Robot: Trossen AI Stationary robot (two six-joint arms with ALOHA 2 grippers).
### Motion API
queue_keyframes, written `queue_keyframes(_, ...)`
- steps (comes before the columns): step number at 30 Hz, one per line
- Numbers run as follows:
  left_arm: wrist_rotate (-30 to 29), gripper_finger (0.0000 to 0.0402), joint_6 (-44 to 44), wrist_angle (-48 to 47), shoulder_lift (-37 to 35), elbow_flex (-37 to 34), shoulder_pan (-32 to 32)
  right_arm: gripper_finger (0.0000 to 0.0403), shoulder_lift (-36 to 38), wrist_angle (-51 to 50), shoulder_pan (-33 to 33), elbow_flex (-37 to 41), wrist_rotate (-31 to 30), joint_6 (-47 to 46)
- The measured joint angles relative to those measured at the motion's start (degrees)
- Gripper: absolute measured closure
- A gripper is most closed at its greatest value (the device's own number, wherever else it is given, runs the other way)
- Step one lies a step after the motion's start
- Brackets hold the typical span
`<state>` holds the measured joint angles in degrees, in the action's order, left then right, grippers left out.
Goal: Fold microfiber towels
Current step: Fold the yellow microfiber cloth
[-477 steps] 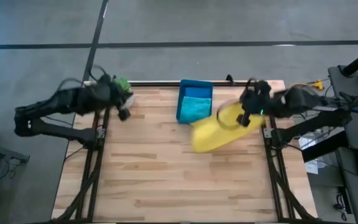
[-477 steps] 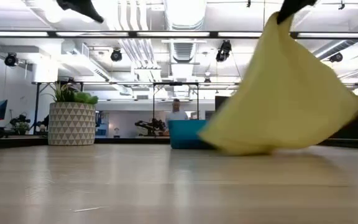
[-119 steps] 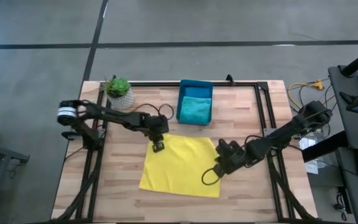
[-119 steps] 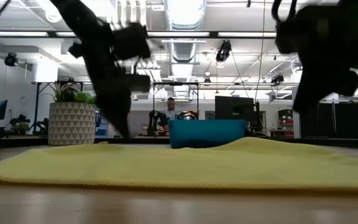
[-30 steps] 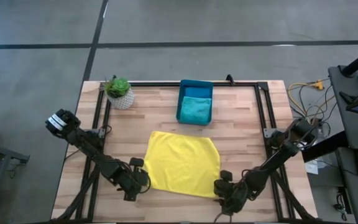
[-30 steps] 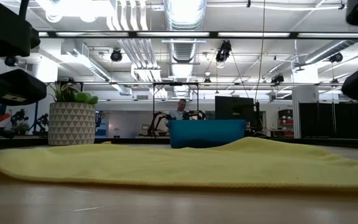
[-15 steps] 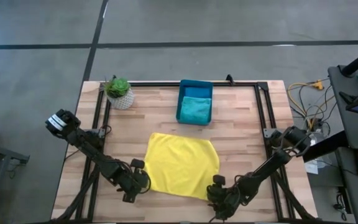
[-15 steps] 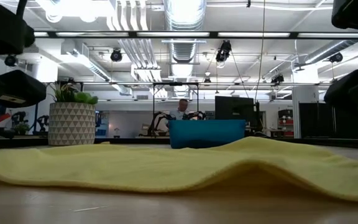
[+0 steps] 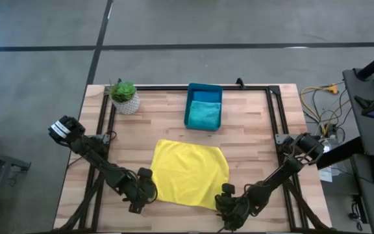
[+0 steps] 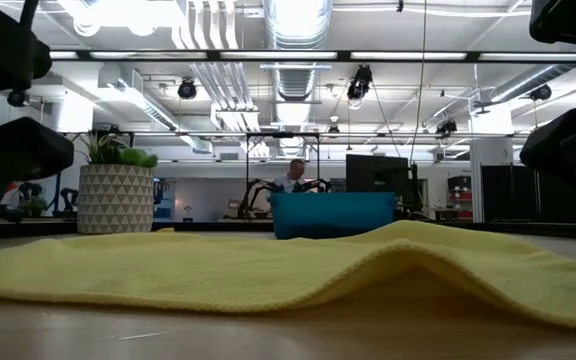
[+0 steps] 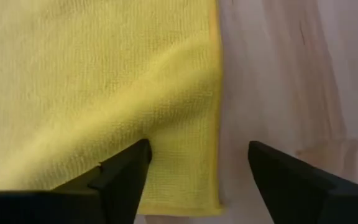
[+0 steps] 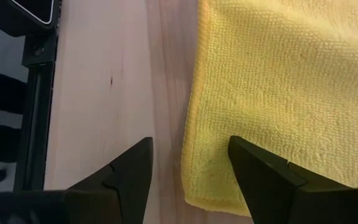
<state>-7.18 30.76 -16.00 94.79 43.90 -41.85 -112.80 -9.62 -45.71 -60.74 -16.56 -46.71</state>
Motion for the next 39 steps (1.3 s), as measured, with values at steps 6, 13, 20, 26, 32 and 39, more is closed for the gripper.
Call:
queue_keyframes(6, -1.02, 0.0165, 6.67, -1.80, 6.06, 1.08, -0.36, 0.0200, -0.01, -0.82, 0.00, -0.66, 0.22, -0.21)
queue_keyframes(13, -0.66, 0.0349, 9.23, -3.98, 6.60, 1.62, -0.27, 0.0280, 0.12, -4.20, 0.04, -0.91, 0.62, -1.11)
queue_keyframes(20, 1.42, 0.0397, 9.01, -4.67, 4.20, 1.52, -0.43, 0.0377, 2.38, -6.94, 0.05, -0.69, 2.44, -1.52)
queue_keyframes(26, 0.98, 0.0401, 6.48, -5.63, -2.83, 1.09, -0.59, 0.0391, 5.73, -10.47, -0.17, -0.41, 3.00, -1.52)
queue_keyframes(32, 1.24, 0.0401, 6.30, -6.56, -7.93, 0.76, -0.59, 0.0392, 8.32, -9.32, -0.55, -0.49, 4.13, -3.59)
queue_keyframes(39, 1.53, 0.0401, 6.35, -6.55, -12.19, 0.79, -0.48, 0.0392, 12.79, -9.47, -0.63, -0.22, 4.33, -3.37)
